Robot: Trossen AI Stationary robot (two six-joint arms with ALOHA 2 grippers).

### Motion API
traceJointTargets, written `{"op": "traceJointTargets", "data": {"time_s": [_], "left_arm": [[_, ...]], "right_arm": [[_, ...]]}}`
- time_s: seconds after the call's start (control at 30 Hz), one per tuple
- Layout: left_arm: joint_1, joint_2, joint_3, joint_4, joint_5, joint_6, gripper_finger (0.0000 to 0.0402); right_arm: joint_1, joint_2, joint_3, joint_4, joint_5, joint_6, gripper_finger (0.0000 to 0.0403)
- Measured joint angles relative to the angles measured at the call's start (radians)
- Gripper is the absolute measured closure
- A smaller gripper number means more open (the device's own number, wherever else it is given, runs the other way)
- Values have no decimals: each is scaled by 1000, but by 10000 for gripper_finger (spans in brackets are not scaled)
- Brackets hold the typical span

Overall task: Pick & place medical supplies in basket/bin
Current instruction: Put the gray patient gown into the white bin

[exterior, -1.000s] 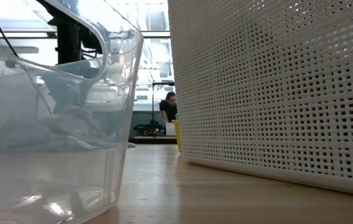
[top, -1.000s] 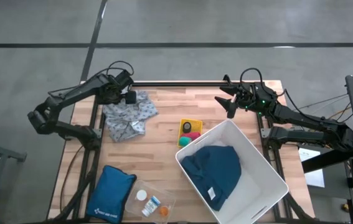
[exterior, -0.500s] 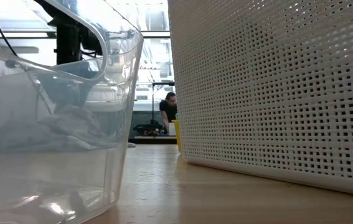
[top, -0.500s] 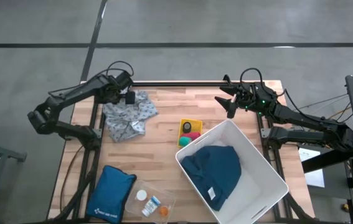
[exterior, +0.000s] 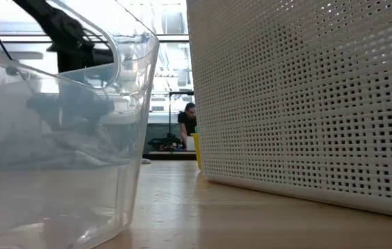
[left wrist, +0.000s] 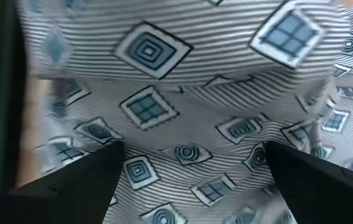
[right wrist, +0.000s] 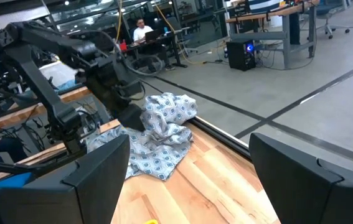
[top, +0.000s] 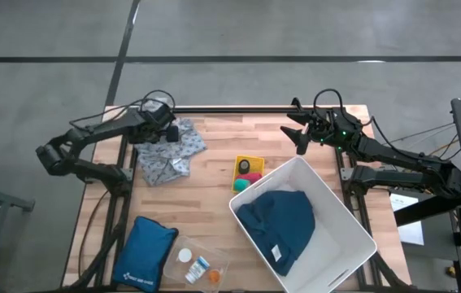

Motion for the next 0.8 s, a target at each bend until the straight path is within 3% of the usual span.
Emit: {"op": "traceJointTargets", "data": {"time_s": [0.3, 0.8], "left_arm": [[0, -4, -228, 350, -20, -8, 4], [-1, 0, -234, 369, -86, -30, 5]], "right_arm": [[0, 0, 0, 0, 0, 0, 78], [0, 0, 0, 0, 0, 0, 78]]}}
